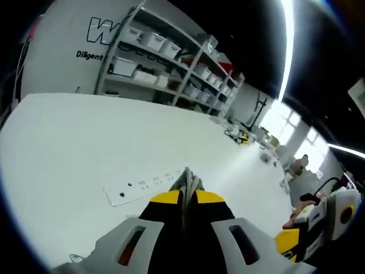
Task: Open the folded towel by lifting each exposed corner and separating the folded layers until the towel lies flat within the target outline without major curled edges
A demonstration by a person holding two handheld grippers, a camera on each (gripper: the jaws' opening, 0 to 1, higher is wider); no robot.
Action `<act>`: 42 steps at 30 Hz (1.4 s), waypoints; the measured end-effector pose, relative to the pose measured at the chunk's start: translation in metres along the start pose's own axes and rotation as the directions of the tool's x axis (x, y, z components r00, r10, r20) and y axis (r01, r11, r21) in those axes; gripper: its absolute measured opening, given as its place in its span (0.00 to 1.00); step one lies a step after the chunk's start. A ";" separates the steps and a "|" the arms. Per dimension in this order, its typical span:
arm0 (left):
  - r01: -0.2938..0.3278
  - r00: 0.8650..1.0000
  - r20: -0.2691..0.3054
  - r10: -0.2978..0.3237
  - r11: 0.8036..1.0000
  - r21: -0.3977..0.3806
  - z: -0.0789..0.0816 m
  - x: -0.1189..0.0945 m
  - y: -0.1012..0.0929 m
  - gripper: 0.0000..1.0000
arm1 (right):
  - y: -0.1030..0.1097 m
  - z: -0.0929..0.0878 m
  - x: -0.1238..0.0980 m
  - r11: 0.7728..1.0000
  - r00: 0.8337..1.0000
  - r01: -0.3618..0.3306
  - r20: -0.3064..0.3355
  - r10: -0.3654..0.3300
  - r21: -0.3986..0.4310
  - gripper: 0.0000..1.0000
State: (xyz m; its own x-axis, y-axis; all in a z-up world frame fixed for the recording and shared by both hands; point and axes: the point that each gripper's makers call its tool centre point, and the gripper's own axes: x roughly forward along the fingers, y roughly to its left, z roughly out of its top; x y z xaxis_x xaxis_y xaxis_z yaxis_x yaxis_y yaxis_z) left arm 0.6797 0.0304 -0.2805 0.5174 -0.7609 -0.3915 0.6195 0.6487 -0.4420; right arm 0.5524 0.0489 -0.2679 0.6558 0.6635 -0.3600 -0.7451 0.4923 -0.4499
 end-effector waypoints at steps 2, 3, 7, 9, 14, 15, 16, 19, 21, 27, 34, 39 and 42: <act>0.002 1.000 -0.006 -0.002 1.000 0.009 0.002 0.004 -0.005 0.07 | -0.001 -0.002 -0.002 1.000 1.000 0.002 0.001 -0.002 0.004 0.02; 0.003 1.000 -0.014 -0.003 1.000 0.016 0.001 0.006 -0.008 0.07 | -0.001 -0.004 -0.004 1.000 1.000 0.003 0.000 -0.003 0.006 0.02; 0.004 0.999 -0.039 -0.002 0.999 0.036 0.001 0.017 -0.016 0.07 | -0.005 -0.007 -0.012 1.000 1.000 0.017 0.010 -0.017 0.017 0.02; 0.001 0.999 -0.050 0.001 0.999 0.049 -0.001 0.023 -0.019 0.07 | -0.009 -0.009 -0.016 0.999 1.000 0.023 0.016 -0.023 0.030 0.02; -0.006 0.998 -0.062 0.010 0.998 0.061 -0.001 0.033 -0.026 0.07 | -0.014 -0.015 -0.020 0.998 0.999 0.038 0.018 -0.039 0.052 0.02; -0.006 0.998 -0.063 0.010 0.998 0.061 -0.001 0.034 -0.027 0.07 | -0.014 -0.017 -0.022 0.998 0.999 0.044 0.016 -0.045 0.047 0.02; -0.006 0.998 -0.068 0.010 0.998 0.066 -0.003 0.035 -0.030 0.07 | -0.015 -0.017 -0.023 0.998 0.999 0.047 0.016 -0.048 0.045 0.03; -0.008 0.997 -0.071 0.013 0.997 0.071 -0.003 0.039 -0.032 0.07 | -0.019 -0.019 -0.026 0.997 0.998 0.062 0.016 -0.063 0.052 0.03; -0.014 0.997 -0.075 0.019 0.997 0.075 -0.004 0.042 -0.035 0.07 | -0.022 -0.022 -0.029 0.990 0.997 0.072 0.028 -0.076 0.122 0.03; -0.034 0.996 -0.082 0.042 0.995 0.095 -0.009 0.049 -0.038 0.07 | -0.033 -0.035 -0.042 0.964 0.992 0.109 0.043 -0.123 0.243 0.03; -0.031 0.992 -0.116 0.049 0.988 0.152 -0.015 0.067 -0.055 0.07 | -0.038 -0.053 -0.057 0.951 0.988 0.133 0.040 -0.150 0.279 0.03; -0.018 0.991 -0.128 0.041 0.985 0.173 -0.014 0.081 -0.067 0.08 | -0.043 -0.059 -0.070 0.933 0.980 0.160 0.061 -0.189 0.322 0.03; -0.016 0.991 -0.129 0.040 0.983 0.185 -0.018 0.087 -0.072 0.08 | -0.046 -0.063 -0.072 0.923 0.977 0.168 0.067 -0.203 0.345 0.03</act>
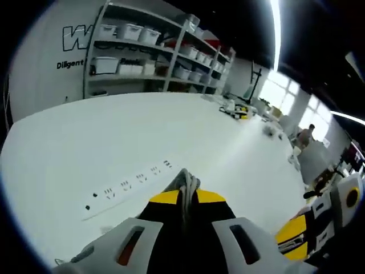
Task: Open the folded towel by lifting each exposed corner and separating the folded layers until the towel lies flat within the target outline without major curled edges
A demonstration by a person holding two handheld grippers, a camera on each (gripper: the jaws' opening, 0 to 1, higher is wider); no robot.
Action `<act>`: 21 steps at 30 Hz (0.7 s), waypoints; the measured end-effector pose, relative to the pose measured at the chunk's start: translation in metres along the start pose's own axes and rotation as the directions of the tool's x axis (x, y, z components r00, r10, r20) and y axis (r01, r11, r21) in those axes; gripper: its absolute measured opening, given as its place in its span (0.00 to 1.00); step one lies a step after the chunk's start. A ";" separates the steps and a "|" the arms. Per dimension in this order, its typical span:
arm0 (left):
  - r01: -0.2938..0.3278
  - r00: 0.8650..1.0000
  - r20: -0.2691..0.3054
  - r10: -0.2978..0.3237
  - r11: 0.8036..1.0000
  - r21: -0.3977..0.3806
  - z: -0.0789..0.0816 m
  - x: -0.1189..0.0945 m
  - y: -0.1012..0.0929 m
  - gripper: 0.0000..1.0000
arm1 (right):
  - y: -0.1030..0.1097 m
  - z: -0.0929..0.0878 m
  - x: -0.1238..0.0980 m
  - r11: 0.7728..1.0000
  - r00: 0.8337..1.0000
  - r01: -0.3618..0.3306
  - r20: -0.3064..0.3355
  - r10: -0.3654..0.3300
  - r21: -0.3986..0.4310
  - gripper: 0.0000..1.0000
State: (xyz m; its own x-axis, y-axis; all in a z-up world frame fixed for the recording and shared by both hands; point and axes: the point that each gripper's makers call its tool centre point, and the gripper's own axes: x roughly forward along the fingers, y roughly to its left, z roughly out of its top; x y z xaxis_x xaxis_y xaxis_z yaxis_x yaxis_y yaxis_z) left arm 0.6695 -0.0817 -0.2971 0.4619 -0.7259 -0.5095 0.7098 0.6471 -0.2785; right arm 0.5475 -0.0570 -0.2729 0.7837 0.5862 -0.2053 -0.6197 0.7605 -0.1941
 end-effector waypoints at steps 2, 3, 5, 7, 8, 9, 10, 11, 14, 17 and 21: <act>0.001 1.000 0.000 -0.001 1.000 0.007 0.001 0.003 -0.002 0.08 | -0.004 -0.002 -0.001 1.000 1.000 0.005 0.003 -0.005 0.013 0.03; 0.000 1.000 0.002 0.000 1.000 0.010 0.001 0.005 -0.002 0.09 | -0.007 -0.003 -0.002 1.000 1.000 0.009 0.005 -0.009 0.017 0.03; -0.004 1.000 0.009 0.004 1.000 0.011 0.001 0.008 -0.002 0.10 | -0.010 -0.007 -0.002 0.999 1.000 0.016 0.007 -0.016 0.029 0.03; -0.006 1.000 0.015 0.006 1.000 0.012 0.003 0.006 0.000 0.10 | -0.011 -0.010 -0.004 0.999 1.000 0.022 0.013 -0.022 0.042 0.03; -0.007 1.000 0.016 0.007 1.000 0.010 0.003 0.006 0.000 0.10 | -0.014 -0.010 -0.005 0.999 1.000 0.023 0.014 -0.024 0.047 0.03; -0.009 1.000 0.018 0.008 1.000 0.007 0.002 0.006 0.001 0.10 | -0.015 -0.011 -0.006 0.998 1.000 0.026 0.015 -0.026 0.050 0.03; -0.010 1.000 0.020 0.010 1.000 0.005 0.001 0.008 0.001 0.10 | -0.015 -0.012 -0.006 0.998 1.000 0.026 0.015 -0.027 0.052 0.03; -0.011 1.000 0.021 0.011 1.000 0.003 -0.003 0.010 -0.003 0.10 | -0.016 -0.013 -0.006 0.998 0.999 0.030 0.017 -0.031 0.058 0.03; -0.011 1.000 0.021 0.011 1.000 -0.003 -0.006 0.018 -0.009 0.10 | -0.019 -0.020 -0.009 0.996 0.999 0.039 0.016 -0.040 0.076 0.03; -0.011 1.000 0.024 0.011 1.000 0.001 -0.015 0.022 -0.019 0.10 | -0.025 -0.030 -0.013 0.994 0.998 0.056 0.005 -0.057 0.096 0.03; -0.022 1.000 0.015 0.022 1.000 0.005 -0.020 0.036 -0.017 0.10 | -0.037 -0.046 -0.022 0.985 0.996 0.091 -0.004 -0.092 0.147 0.03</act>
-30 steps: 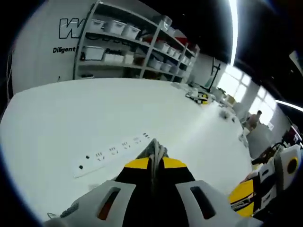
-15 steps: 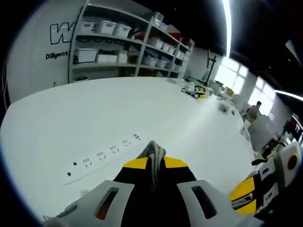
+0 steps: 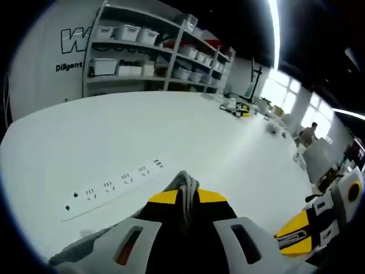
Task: Open the folded towel by lifting each exposed corner and separating the folded layers until the towel lies flat within the target outline without major curled edges
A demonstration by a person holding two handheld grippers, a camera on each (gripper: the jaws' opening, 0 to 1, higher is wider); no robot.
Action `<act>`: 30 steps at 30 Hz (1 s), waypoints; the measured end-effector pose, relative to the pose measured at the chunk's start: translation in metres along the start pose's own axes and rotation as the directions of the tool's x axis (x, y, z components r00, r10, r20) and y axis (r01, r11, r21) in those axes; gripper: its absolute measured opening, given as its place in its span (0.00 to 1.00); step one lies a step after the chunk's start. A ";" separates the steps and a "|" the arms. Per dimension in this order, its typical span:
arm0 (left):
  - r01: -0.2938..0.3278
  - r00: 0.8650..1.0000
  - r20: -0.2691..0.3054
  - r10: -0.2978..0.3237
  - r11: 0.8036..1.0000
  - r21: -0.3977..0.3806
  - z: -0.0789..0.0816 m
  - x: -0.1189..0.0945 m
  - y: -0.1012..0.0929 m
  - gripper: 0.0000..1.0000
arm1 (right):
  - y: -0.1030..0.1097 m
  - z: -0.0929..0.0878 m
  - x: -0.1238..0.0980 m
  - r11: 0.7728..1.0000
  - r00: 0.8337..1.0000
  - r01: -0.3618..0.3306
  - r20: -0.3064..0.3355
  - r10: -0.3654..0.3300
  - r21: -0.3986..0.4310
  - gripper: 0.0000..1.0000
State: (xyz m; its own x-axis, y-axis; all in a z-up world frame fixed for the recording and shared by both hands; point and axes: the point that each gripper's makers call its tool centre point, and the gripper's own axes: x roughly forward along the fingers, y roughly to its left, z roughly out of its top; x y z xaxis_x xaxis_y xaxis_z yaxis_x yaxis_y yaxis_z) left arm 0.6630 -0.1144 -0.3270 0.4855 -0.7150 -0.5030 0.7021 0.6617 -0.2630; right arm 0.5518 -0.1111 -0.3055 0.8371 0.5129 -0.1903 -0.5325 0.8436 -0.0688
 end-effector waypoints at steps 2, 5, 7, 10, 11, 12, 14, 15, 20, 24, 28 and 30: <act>0.002 1.000 -0.001 -0.002 1.000 -0.003 -0.001 0.005 -0.001 0.10 | -0.005 -0.006 -0.003 1.000 1.000 0.010 -0.001 -0.010 0.026 0.03; 0.003 1.000 -0.004 -0.003 1.000 0.005 -0.009 0.007 -0.012 0.10 | -0.010 -0.013 -0.006 0.999 1.000 0.018 -0.001 -0.018 0.049 0.03; -0.001 1.000 -0.001 0.001 1.000 0.013 -0.011 0.010 -0.016 0.10 | -0.013 -0.017 -0.009 0.998 1.000 0.027 0.000 -0.027 0.058 0.03; 0.001 1.000 -0.003 -0.001 1.000 0.011 -0.009 0.017 -0.013 0.10 | -0.015 -0.021 -0.011 0.997 0.999 0.035 0.001 -0.036 0.073 0.03; 0.001 1.000 -0.003 -0.001 1.000 0.011 -0.010 0.018 -0.013 0.10 | -0.015 -0.023 -0.011 0.997 0.999 0.036 -0.002 -0.036 0.075 0.03; 0.002 1.000 -0.004 -0.002 1.000 0.010 -0.010 0.020 -0.013 0.10 | -0.016 -0.024 -0.012 0.996 0.999 0.037 -0.005 -0.037 0.075 0.03; 0.002 1.000 -0.001 -0.002 1.000 0.012 -0.010 0.023 -0.013 0.10 | -0.017 -0.026 -0.013 0.996 0.999 0.041 -0.007 -0.041 0.075 0.04; 0.006 1.000 0.003 -0.006 1.000 0.008 -0.010 0.024 -0.013 0.10 | -0.018 -0.028 -0.013 0.996 0.999 0.043 -0.009 -0.043 0.078 0.04; 0.007 1.000 0.011 -0.007 1.000 0.015 -0.012 0.039 -0.013 0.10 | -0.023 -0.037 -0.015 0.993 0.998 0.055 -0.022 -0.053 0.101 0.04; 0.011 1.000 -0.002 -0.011 1.000 0.019 -0.017 0.049 -0.014 0.10 | -0.024 -0.048 -0.015 0.993 0.998 0.058 -0.041 -0.054 0.107 0.04; 0.012 1.000 -0.013 -0.012 1.000 0.014 -0.019 0.057 -0.015 0.10 | -0.027 -0.058 -0.015 0.992 0.997 0.062 -0.061 -0.055 0.113 0.04; 0.008 1.000 -0.018 -0.008 1.000 0.021 -0.020 0.060 -0.014 0.10 | -0.029 -0.060 -0.016 0.991 0.996 0.064 -0.066 -0.056 0.120 0.04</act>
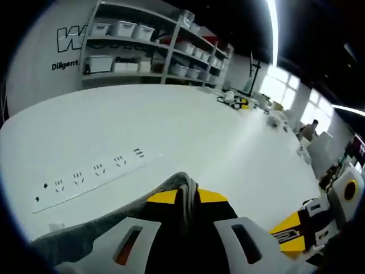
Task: Open the folded towel by lifting each exposed corner and separating the folded layers until the towel lies flat within the target outline without major curled edges
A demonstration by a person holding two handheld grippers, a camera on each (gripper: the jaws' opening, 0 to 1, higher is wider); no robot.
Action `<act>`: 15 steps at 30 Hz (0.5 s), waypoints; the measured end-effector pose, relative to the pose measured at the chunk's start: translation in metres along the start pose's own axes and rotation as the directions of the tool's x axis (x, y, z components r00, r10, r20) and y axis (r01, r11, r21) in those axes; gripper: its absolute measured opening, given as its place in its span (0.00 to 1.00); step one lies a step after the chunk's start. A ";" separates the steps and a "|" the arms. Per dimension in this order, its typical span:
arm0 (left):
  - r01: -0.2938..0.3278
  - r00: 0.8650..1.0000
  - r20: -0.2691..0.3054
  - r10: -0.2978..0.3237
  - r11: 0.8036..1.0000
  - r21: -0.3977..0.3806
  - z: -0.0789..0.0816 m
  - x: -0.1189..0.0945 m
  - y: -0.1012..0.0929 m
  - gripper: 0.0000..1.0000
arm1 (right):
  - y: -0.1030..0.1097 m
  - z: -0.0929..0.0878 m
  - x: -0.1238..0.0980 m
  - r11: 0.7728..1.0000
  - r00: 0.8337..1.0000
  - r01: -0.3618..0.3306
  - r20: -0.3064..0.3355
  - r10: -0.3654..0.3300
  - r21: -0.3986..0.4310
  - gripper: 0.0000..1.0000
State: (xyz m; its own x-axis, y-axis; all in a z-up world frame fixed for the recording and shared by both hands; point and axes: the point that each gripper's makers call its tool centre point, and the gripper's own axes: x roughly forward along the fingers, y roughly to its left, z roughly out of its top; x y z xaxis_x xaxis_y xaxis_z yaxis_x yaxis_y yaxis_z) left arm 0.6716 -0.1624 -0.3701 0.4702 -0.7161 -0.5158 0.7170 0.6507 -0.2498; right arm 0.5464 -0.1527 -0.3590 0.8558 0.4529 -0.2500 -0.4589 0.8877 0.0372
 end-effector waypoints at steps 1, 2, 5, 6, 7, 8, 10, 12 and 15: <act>-0.004 1.000 -0.003 0.004 1.000 0.004 0.000 0.002 0.001 0.10 | -0.001 -0.001 0.000 1.000 1.000 0.000 -0.003 0.000 0.004 0.04; -0.018 1.000 -0.013 0.019 1.000 0.023 -0.002 0.002 0.002 0.11 | -0.002 -0.002 0.000 1.000 1.000 0.001 -0.006 -0.001 0.008 0.04; -0.044 0.998 -0.033 0.047 0.994 0.097 -0.008 0.006 -0.003 0.11 | -0.003 -0.010 0.000 1.000 0.999 0.002 -0.036 -0.001 0.010 0.04; -0.044 0.998 -0.034 0.048 0.994 0.099 -0.009 0.005 -0.006 0.11 | -0.004 -0.012 -0.001 1.000 0.999 0.005 -0.036 -0.004 0.009 0.04; -0.046 0.998 -0.035 0.050 0.994 0.102 -0.010 0.007 -0.008 0.11 | -0.005 -0.013 -0.002 1.000 0.999 0.007 -0.039 -0.006 0.013 0.04; -0.049 0.998 -0.035 0.053 0.993 0.105 -0.010 0.008 -0.009 0.11 | -0.007 -0.015 -0.003 1.000 0.999 0.010 -0.044 -0.009 0.024 0.04; -0.052 0.998 -0.041 0.057 0.992 0.116 -0.011 0.011 -0.011 0.12 | -0.009 -0.016 -0.005 0.999 0.999 0.010 -0.048 -0.008 0.037 0.05; -0.055 0.997 -0.046 0.061 0.990 0.133 -0.012 0.015 -0.013 0.12 | -0.009 -0.025 -0.007 0.998 0.996 -0.001 -0.085 0.006 0.059 0.05; -0.051 0.997 -0.051 0.060 0.987 0.155 -0.014 0.018 -0.016 0.13 | -0.014 -0.032 -0.009 0.997 0.995 -0.005 -0.103 0.014 0.081 0.05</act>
State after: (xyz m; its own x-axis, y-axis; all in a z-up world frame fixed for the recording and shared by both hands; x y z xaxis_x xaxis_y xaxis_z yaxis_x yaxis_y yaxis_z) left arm 0.6618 -0.1822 -0.3874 0.4854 -0.6623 -0.5708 0.7631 0.6396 -0.0932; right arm 0.5374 -0.1715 -0.3884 0.8203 0.4540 -0.3478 -0.4424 0.8891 0.1170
